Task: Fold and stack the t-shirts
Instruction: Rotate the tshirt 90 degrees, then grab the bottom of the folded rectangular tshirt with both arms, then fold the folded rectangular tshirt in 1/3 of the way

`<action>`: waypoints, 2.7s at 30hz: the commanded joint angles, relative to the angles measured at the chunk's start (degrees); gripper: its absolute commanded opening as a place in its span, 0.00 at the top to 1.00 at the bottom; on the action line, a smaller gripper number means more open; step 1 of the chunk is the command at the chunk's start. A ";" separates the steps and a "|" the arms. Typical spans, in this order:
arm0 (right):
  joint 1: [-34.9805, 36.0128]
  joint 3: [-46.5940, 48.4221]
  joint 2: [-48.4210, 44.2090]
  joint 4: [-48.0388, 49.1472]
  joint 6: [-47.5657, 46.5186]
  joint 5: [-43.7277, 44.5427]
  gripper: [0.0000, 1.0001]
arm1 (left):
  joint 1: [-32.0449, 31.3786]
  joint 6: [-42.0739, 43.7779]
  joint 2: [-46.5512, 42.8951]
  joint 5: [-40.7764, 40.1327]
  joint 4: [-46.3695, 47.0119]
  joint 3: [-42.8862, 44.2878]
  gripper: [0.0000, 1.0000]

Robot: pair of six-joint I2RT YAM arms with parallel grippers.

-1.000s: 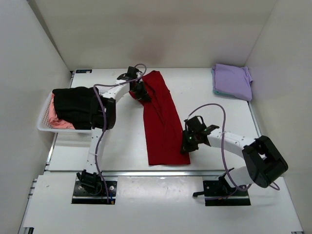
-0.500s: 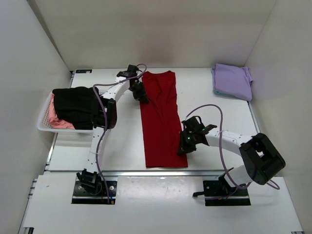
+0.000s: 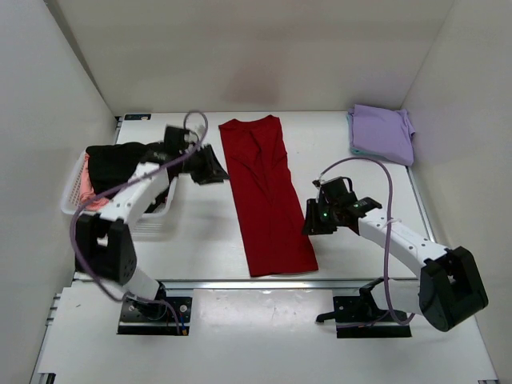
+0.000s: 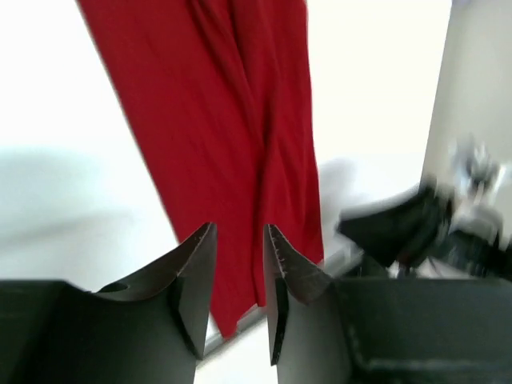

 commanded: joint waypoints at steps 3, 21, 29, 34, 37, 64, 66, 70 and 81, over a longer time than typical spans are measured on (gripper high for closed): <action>-2.70 -4.61 -2.40 -4.20 -0.17 -0.26 0.70 | -10.94 -9.31 -13.39 3.14 7.64 -25.33 0.60; -1.56 -12.53 -3.82 -2.54 4.75 -1.84 0.56 | -30.11 -25.52 -15.11 -8.19 20.69 -40.00 0.49; 1.69 -13.14 -0.21 -0.52 5.98 -4.03 0.55 | -36.01 -25.51 -4.80 -9.69 16.56 -36.21 0.53; 3.19 -13.50 1.46 0.97 6.77 -5.62 0.69 | -33.82 -25.69 -11.20 -11.87 11.21 -38.14 0.48; 3.71 -14.20 1.02 1.42 6.86 -6.23 0.70 | -32.59 -24.29 -14.02 -13.29 7.16 -37.44 0.48; 11.61 -13.94 -2.40 -4.91 12.57 -10.88 1.00 | -37.41 -25.25 -15.14 -13.11 7.78 -44.63 1.00; 12.94 -14.29 -2.76 -6.40 12.92 -12.64 1.00 | -37.15 -24.90 -19.73 -12.68 3.57 -46.30 1.00; 14.70 -13.51 -1.71 -8.77 11.70 -17.38 1.00 | -36.36 -26.12 -27.38 -10.40 -0.49 -47.89 1.00; -0.76 17.33 16.11 -25.99 -8.60 -15.91 1.00 | -14.22 -13.92 -18.53 -4.59 -3.92 -28.15 1.00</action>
